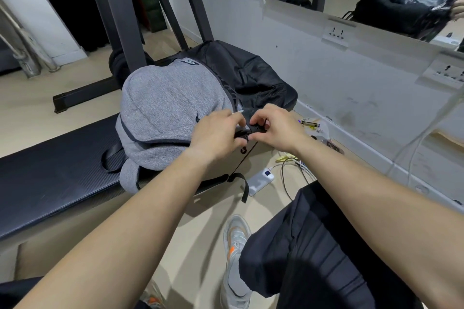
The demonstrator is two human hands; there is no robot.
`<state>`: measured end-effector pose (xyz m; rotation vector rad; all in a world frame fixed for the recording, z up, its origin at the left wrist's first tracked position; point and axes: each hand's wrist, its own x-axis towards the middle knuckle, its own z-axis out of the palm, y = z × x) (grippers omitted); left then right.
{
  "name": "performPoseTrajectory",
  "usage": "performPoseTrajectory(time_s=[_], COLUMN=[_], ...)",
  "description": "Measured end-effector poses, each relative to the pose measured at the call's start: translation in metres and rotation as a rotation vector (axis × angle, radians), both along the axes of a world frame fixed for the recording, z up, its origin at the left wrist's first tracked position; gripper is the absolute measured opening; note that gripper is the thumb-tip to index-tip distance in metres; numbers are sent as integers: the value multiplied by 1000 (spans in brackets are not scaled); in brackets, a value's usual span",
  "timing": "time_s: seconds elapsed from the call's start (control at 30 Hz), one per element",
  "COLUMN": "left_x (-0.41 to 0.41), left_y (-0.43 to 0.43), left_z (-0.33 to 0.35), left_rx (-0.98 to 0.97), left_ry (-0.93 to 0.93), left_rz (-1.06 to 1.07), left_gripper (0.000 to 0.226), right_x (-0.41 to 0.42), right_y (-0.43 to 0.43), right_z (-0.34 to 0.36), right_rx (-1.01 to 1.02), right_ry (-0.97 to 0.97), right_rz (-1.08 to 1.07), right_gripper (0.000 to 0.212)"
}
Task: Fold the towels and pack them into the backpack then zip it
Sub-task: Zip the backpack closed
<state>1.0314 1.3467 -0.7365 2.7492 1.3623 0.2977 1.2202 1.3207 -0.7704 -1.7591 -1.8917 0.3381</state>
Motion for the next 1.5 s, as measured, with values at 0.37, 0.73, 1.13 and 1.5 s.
performPoseTrajectory(time_s=[0.37, 0.73, 1.13, 1.5], left_x=[20, 17, -14, -141], left_y=[0, 1, -16, -30], left_z=[-13, -13, 15, 31], left_rx=[114, -153, -113, -74], left_ry=[7, -106, -148, -208], left_rz=[120, 170, 239, 403], left_gripper=[32, 12, 12, 19], right_x=[5, 2, -10, -84], right_y=[3, 3, 1, -15], right_z=[-3, -3, 7, 46], right_rx=[-8, 3, 143, 78], right_ry=[-2, -86, -557, -420], right_rz=[-9, 113, 99, 209], right_gripper=[29, 29, 15, 37])
